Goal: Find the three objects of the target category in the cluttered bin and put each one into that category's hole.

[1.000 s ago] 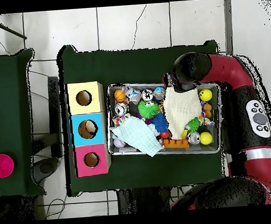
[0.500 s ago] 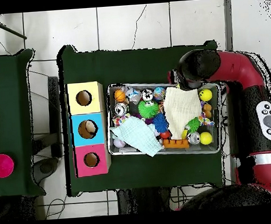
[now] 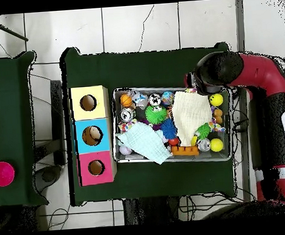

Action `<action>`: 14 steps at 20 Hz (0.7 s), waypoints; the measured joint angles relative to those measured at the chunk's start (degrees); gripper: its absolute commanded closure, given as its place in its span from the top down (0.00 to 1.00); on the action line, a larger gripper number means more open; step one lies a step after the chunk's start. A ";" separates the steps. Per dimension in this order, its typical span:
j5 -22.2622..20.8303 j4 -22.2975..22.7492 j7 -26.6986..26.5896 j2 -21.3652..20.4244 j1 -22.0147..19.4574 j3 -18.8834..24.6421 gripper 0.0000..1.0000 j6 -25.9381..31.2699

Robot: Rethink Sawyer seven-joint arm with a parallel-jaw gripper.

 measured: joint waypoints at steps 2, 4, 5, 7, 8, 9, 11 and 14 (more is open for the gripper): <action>0.00 0.49 0.00 -0.34 -0.48 -0.01 0.00 0.00; -0.01 1.34 0.00 -0.83 -0.98 -0.02 0.00 0.00; 0.00 1.72 0.00 -1.04 -1.14 -0.02 0.00 0.00; -0.01 2.41 0.00 -1.42 -1.34 -0.02 0.00 0.00; 0.00 2.69 0.00 -1.58 -1.40 -0.01 0.00 -0.01; 0.01 3.35 0.00 -1.95 -1.48 -0.01 0.00 -0.01; 0.01 5.27 0.00 -2.99 -1.67 -0.02 0.00 -0.01; 0.02 6.87 0.00 -3.83 -1.76 -0.02 0.00 -0.01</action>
